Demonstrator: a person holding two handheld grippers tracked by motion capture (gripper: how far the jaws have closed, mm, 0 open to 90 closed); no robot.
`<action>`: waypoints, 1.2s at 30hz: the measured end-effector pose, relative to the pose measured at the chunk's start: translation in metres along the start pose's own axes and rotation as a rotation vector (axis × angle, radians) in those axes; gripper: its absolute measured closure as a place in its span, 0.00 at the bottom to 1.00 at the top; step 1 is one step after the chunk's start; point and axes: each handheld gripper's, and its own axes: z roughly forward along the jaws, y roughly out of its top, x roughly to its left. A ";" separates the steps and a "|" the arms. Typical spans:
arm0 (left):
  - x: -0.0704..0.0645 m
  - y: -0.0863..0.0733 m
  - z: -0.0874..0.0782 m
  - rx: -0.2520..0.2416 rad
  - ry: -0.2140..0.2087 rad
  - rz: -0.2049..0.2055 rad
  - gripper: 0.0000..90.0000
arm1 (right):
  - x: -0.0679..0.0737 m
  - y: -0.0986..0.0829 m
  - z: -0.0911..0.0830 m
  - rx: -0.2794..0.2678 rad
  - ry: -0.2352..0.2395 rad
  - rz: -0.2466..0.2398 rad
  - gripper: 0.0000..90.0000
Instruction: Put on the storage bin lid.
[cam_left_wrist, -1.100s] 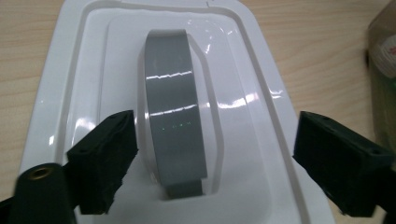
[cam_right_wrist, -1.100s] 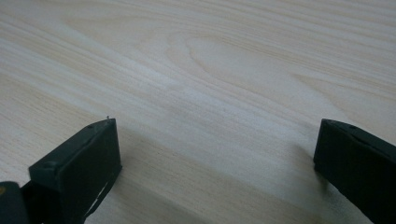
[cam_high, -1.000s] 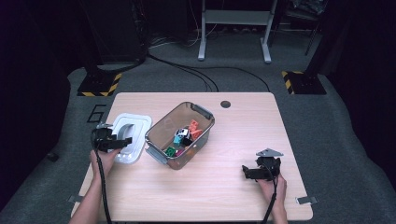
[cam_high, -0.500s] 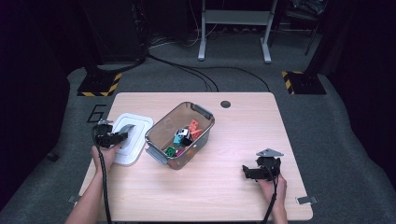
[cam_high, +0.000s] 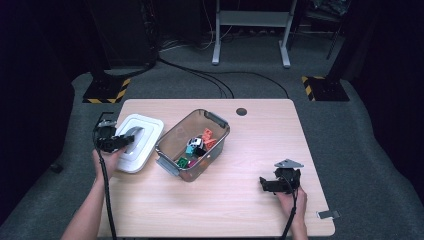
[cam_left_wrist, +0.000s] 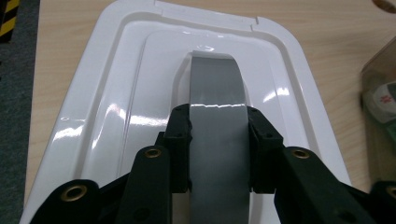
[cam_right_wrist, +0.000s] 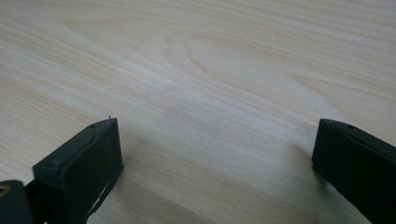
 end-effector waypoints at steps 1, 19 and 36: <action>0.000 0.003 -0.001 -0.003 0.001 0.005 0.74 | 0.000 0.000 0.000 0.000 0.000 0.000 0.01; -0.027 0.062 -0.031 -0.053 -0.059 0.082 0.74 | 0.000 0.000 0.000 -0.001 -0.001 -0.001 0.01; -0.080 0.090 -0.044 -0.062 -0.212 0.165 0.74 | 0.000 0.000 0.000 -0.001 0.000 -0.005 0.01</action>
